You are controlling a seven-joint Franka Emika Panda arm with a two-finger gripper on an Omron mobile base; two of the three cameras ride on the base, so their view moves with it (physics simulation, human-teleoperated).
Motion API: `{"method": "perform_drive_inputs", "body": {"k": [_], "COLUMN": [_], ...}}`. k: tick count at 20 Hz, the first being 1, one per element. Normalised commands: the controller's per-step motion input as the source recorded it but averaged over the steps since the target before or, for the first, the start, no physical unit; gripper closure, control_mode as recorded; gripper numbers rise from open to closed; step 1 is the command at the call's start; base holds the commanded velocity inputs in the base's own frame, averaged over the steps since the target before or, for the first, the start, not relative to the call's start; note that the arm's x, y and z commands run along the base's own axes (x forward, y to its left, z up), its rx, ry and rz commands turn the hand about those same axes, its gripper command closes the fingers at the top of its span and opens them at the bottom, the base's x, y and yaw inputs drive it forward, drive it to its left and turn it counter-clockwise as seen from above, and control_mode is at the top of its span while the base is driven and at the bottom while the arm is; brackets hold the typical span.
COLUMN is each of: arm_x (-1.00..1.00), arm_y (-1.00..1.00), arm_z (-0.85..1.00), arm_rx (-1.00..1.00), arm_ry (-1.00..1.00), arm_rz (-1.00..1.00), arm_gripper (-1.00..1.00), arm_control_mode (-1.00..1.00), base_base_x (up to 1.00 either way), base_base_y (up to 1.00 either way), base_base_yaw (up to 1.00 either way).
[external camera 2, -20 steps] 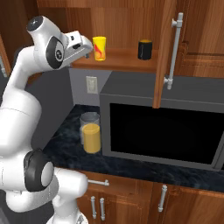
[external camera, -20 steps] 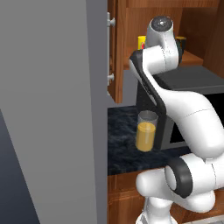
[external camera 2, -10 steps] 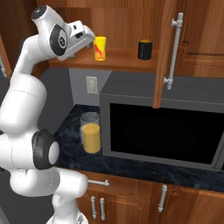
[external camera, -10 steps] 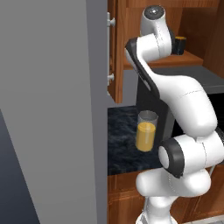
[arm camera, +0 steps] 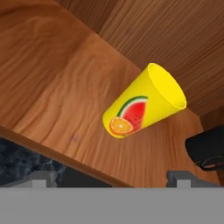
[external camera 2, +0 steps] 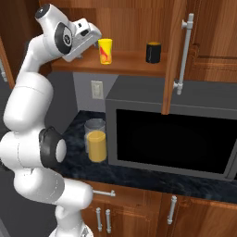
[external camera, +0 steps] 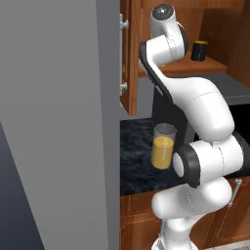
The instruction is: There is a tray on the dining counter. Grab the cup, mug, and pitcher and place them on the tray. The pitcher may be placed next to the tray if it cannot fit the tray.
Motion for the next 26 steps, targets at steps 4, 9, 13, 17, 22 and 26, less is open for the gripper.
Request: {"method": "perform_drive_inputs", "body": {"k": [4,9,13,17,22,26], "arm_x": [0.18,0.18,0.2,0.28,0.29,0.24], "arm_y": [0.0,0.0,0.0,0.0,0.0,0.0], "arm_z": [0.06,0.05,0.05,0.01,0.02,0.04], "arm_rx": [-0.1,-0.1,-0.1,-0.08,-0.08,-0.09], "arm_ry": [-0.04,-0.04,-0.02,0.0,0.0,0.0], "arm_rz": [0.0,0.0,0.0,0.0,0.0,0.0], "arm_gripper": [-1.0,-1.0,-1.0,-1.0,-1.0,-1.0], "arm_control_mode": [-1.0,-1.0,-1.0,-1.0,-1.0,-1.0], "base_base_x": [0.0,0.0,0.0,0.0,0.0,0.0], "base_base_y": [0.0,0.0,0.0,0.0,0.0,0.0], "base_base_yaw": [0.0,0.0,0.0,0.0,0.0,0.0]}}
